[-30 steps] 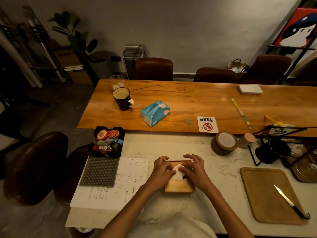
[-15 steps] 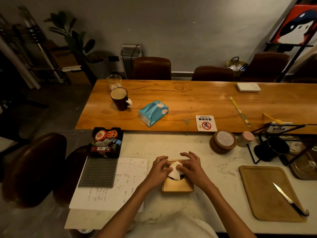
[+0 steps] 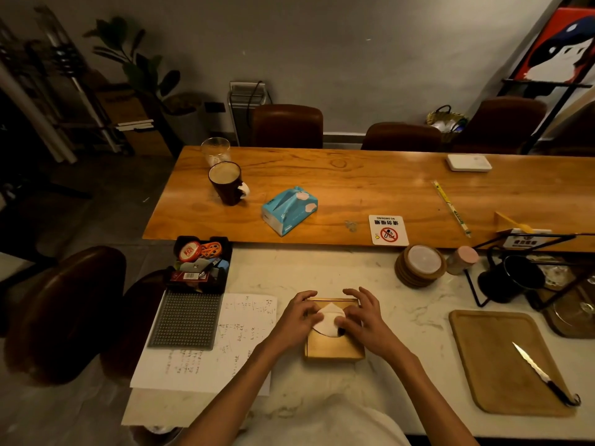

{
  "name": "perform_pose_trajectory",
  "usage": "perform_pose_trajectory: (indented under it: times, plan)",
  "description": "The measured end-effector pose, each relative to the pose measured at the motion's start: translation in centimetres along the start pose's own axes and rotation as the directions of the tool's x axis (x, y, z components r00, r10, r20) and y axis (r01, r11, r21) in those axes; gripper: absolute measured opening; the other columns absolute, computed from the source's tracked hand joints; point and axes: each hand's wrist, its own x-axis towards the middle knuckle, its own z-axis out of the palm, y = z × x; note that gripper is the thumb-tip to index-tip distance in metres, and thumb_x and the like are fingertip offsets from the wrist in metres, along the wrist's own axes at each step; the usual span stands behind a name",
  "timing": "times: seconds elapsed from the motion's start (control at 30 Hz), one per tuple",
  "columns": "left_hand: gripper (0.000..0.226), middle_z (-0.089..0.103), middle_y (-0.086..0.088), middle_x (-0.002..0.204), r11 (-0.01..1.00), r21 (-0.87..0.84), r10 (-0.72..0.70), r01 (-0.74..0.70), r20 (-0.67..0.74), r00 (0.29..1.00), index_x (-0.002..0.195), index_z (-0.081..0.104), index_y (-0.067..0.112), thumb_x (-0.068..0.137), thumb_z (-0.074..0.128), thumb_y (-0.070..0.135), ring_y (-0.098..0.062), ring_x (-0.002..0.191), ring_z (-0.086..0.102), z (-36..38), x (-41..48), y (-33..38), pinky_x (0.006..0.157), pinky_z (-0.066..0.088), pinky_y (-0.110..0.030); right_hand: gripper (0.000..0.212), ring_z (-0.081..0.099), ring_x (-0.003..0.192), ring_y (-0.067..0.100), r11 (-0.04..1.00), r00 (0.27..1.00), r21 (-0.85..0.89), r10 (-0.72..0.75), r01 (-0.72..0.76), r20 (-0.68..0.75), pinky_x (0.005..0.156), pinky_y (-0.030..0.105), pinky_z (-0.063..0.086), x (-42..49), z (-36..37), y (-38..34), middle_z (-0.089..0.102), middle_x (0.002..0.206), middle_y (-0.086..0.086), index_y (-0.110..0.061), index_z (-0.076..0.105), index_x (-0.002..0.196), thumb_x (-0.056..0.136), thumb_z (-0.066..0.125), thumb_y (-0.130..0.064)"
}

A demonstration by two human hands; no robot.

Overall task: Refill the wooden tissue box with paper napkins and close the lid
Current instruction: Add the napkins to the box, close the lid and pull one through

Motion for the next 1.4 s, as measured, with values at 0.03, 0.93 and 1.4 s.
perform_pose_trajectory:
  times: [0.03,0.93,1.4]
  plan:
    - [0.005,0.04,0.002,0.144,1.0,0.011,0.002,-0.002,0.001,1.0,0.093,0.063,0.014,0.089,0.063,0.017,-0.013,0.134,0.04,0.0,-0.1,0.0,0.113,0.034,-0.036,0.01,0.003,0.144,0.014,1.0,1.0,-0.001,0.002,-0.002,0.002,0.115,0.043,0.015,-0.1,0.2,0.1,0.03,0.152,-0.007,-0.038,0.066,0.079,0.089,0.065,-0.038]
    - [0.011,0.036,0.004,0.146,0.998,-0.01,0.058,-0.058,0.011,0.998,0.084,0.053,0.022,0.093,0.06,0.023,-0.007,0.129,0.041,-0.2,-1.1,-0.1,0.11,0.038,-0.035,0.024,0.011,0.142,0.011,0.992,0.995,0.115,0.057,-0.048,-0.077,0.111,0.033,0.013,-0.7,0.9,0.8,0.034,0.15,-0.009,-0.023,0.076,0.078,0.092,0.06,-0.036]
    - [0.014,0.036,0.009,0.144,0.998,-0.062,0.015,-0.012,0.053,0.998,0.108,0.054,0.016,0.096,0.055,0.023,-0.01,0.135,0.034,-0.5,-1.7,0.5,0.112,0.035,-0.032,0.021,0.01,0.142,0.011,0.987,0.991,0.138,0.093,-0.08,-0.092,0.113,0.037,0.014,-1.1,0.9,0.3,0.029,0.15,-0.014,-0.027,0.073,0.094,0.094,0.056,-0.039]
